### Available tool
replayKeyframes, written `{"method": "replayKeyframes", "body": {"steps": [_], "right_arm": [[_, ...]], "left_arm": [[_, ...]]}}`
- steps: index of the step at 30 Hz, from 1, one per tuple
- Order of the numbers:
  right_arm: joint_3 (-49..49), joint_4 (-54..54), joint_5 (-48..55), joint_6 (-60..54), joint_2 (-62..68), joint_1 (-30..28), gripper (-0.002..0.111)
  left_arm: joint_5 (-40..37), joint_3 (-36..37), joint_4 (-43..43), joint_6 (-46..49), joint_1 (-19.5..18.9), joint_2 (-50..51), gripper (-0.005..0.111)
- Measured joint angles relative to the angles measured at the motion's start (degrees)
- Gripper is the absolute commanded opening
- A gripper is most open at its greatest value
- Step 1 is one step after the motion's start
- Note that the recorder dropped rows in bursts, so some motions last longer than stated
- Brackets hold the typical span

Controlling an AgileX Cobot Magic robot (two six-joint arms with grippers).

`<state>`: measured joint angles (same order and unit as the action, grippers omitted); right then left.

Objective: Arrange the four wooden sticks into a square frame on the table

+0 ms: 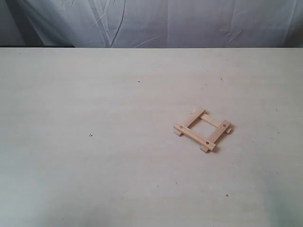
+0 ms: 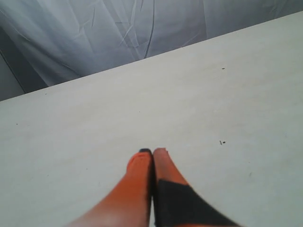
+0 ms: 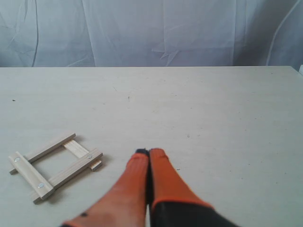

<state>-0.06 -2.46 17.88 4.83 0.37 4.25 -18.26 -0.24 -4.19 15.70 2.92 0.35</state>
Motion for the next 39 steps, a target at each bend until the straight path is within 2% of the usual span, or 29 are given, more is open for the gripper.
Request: {"method": "replayKeyframes", "body": {"steps": [6,20,39], "right_arm": [[0.0,0.04,0.0,0.0,0.0,0.0,-0.001],[0.0,0.14,0.0,-0.11,0.0,0.0,-0.001],[0.0,0.14,0.0,-0.11,0.0,0.0,-0.001]], "left_arm": [[0.0,0.0,0.0,-0.53,0.0,0.0,0.0],[0.0,0.0,4.19,-12.82,0.0,0.0,0.0],[0.0,0.0,4.19,-13.57,0.0,0.0,0.0]]}}
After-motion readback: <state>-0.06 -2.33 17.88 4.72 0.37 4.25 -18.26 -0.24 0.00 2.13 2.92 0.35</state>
